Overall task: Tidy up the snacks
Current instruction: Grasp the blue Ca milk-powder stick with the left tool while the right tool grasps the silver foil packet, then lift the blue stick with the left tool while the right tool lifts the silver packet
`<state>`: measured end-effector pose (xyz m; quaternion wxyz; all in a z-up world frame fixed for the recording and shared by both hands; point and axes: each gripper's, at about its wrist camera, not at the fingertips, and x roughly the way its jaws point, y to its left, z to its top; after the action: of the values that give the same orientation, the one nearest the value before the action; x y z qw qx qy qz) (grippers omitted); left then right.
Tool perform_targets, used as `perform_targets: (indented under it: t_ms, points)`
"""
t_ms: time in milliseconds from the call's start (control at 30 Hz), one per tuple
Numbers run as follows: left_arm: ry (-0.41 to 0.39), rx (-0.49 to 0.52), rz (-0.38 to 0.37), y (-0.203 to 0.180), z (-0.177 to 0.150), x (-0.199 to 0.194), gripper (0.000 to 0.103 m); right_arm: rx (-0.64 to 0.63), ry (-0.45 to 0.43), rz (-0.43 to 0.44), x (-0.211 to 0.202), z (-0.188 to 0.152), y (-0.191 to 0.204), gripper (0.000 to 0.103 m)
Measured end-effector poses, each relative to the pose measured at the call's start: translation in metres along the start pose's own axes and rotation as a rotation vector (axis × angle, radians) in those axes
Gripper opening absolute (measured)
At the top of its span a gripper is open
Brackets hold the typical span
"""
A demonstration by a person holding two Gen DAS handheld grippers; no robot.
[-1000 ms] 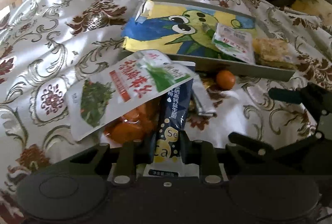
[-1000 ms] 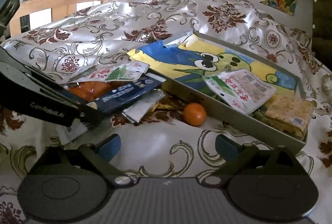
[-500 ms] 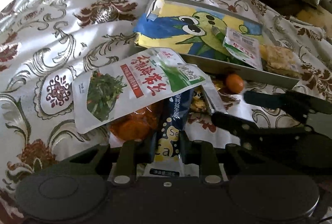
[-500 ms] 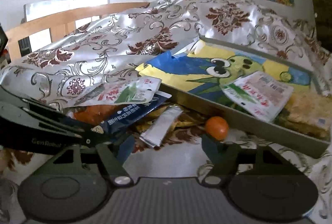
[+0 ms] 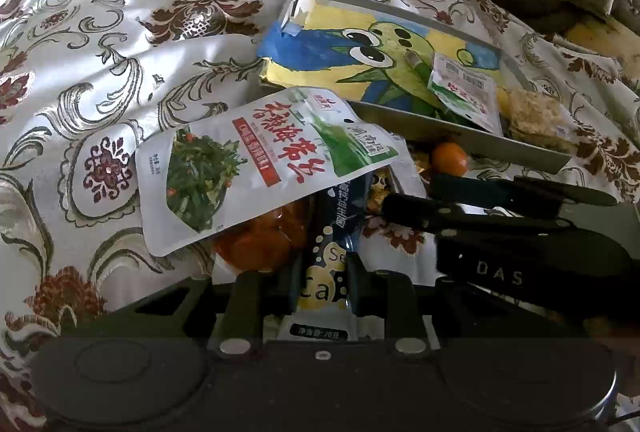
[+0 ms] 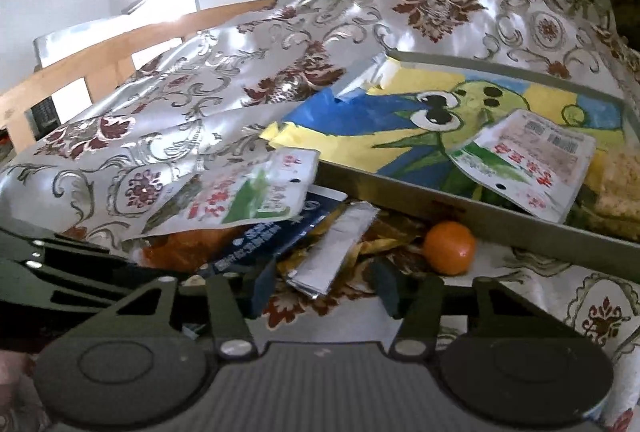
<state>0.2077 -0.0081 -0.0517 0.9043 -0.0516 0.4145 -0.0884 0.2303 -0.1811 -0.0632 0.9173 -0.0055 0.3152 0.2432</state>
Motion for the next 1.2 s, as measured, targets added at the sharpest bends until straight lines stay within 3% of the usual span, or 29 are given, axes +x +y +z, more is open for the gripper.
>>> perform_targets:
  t_ms: [167,333,667,867,1200]
  points:
    - [0.002,-0.002,0.001,0.0,0.0,0.0,0.025,0.035,0.016,0.025,-0.002,0.0,-0.006,0.029]
    - [0.015,-0.034,0.006,-0.002,0.0,-0.002,0.025,0.02,0.031,0.022,-0.005,0.0,-0.003,0.026]
    - [0.044,-0.044,0.025,-0.02,-0.013,-0.013,0.024,-0.001,0.164,0.006,-0.036,-0.004,-0.003,0.027]
    - [0.068,-0.083,0.037,-0.019,-0.007,-0.008,0.03,0.013,0.141,0.024,-0.029,-0.005,-0.004,0.039]
    - [0.09,-0.071,0.039,-0.019,-0.004,-0.002,0.031,-0.001,0.139,0.01,-0.017,-0.007,-0.006,0.036]
